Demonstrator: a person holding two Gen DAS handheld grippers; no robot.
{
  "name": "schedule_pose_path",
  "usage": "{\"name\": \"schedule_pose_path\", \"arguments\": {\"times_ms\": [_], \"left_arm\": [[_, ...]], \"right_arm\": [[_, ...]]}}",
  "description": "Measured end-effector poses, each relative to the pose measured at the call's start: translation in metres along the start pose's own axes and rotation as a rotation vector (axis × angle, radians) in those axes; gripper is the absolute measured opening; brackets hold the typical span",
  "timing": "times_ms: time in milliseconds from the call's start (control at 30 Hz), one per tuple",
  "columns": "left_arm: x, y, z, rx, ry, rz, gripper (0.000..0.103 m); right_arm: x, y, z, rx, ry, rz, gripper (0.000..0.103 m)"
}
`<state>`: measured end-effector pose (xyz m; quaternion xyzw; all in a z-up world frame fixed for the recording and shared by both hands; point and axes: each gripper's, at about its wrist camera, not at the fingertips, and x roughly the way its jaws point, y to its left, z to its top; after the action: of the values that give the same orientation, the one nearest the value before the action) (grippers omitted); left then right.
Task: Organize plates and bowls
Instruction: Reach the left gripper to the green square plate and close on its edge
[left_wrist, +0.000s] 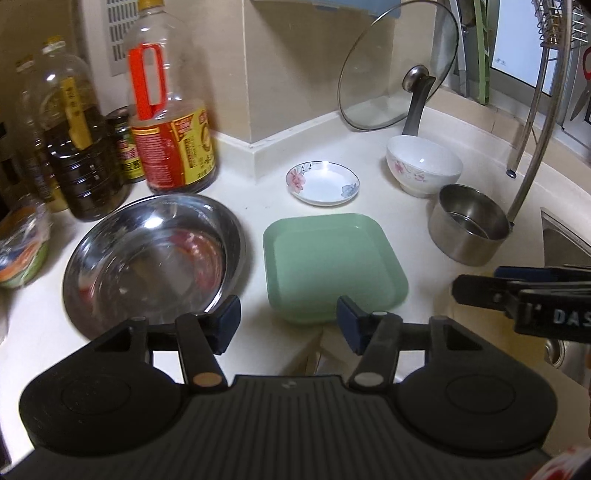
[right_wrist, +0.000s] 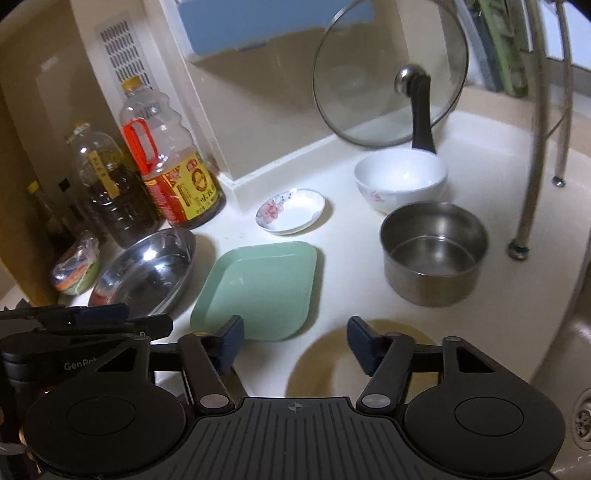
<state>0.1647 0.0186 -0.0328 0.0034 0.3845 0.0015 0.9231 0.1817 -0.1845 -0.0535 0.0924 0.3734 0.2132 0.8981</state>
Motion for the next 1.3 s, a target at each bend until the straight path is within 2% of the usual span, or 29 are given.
{"name": "schedule_pose_path", "arguments": {"times_ms": [133,367,600,800,867,1200,1300], "left_arm": [[0.018,0.006,0.009,0.014,0.015,-0.027,0.048],[0.042,0.016,0.022,0.041,0.041,-0.071,0.047],[0.056,0.026,0.03,0.064,0.064,-0.114,0.045],[0.063,0.028,0.034,0.088,0.068,-0.151,0.044],[0.066,0.027,0.034,0.088,0.076,-0.154,0.043],[0.083,0.018,0.036,0.048,0.132,-0.13,0.033],[0.09,0.015,0.038,0.027,0.153,-0.113,0.026]], "right_arm": [[0.029,0.002,0.016,0.026,0.045,-0.01,0.047],[0.074,0.005,0.032,0.054,0.13,-0.057,0.027],[0.103,0.005,0.042,0.065,0.195,-0.132,0.021],[0.123,0.006,0.044,0.067,0.243,-0.159,0.012],[0.127,0.006,0.043,0.068,0.256,-0.167,0.006],[0.128,-0.009,0.049,0.06,0.286,-0.172,0.006],[0.129,-0.01,0.051,0.051,0.298,-0.163,0.006]]}}
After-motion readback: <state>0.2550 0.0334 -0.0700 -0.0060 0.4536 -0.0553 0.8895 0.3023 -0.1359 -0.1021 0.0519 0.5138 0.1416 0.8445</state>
